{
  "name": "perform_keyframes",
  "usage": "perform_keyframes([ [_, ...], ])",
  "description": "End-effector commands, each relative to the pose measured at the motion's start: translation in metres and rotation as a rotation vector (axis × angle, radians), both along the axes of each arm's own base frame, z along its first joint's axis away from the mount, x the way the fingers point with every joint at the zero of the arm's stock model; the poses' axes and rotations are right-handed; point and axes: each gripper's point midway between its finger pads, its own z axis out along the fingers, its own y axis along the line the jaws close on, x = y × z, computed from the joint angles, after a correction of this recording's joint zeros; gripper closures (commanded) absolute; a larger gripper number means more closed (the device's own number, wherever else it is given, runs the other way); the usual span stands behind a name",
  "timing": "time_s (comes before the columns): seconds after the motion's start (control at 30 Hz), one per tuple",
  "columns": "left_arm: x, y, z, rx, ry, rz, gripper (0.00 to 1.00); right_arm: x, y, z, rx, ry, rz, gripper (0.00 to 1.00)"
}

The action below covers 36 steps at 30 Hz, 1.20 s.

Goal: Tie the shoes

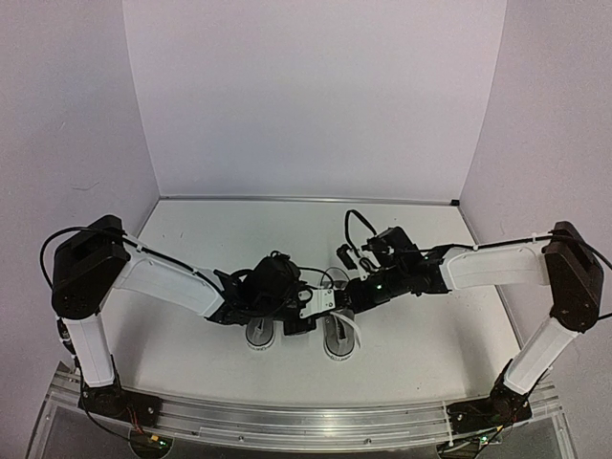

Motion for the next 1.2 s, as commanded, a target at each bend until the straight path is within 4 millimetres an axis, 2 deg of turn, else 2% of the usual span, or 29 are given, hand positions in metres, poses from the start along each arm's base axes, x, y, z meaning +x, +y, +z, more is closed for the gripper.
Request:
perform_keyframes([
  [0.0, 0.000, -0.012, 0.039, -0.142, -0.010, -0.010, 1.00, 0.004, -0.001, 0.016, 0.037, -0.039, -0.019, 1.00],
  [0.1, 0.003, -0.016, 0.040, -0.168, -0.001, 0.004, 1.00, 0.004, -0.001, 0.016, 0.037, -0.037, -0.021, 1.00],
  [0.67, 0.024, -0.021, 0.011, -0.175, 0.043, 0.091, 1.00, 0.004, -0.003, 0.018, 0.040, -0.042, -0.029, 1.00],
  [1.17, 0.037, -0.024, 0.010, -0.246, 0.096, 0.151, 1.00, -0.004, 0.002, 0.021, 0.087, -0.007, -0.011, 1.00],
])
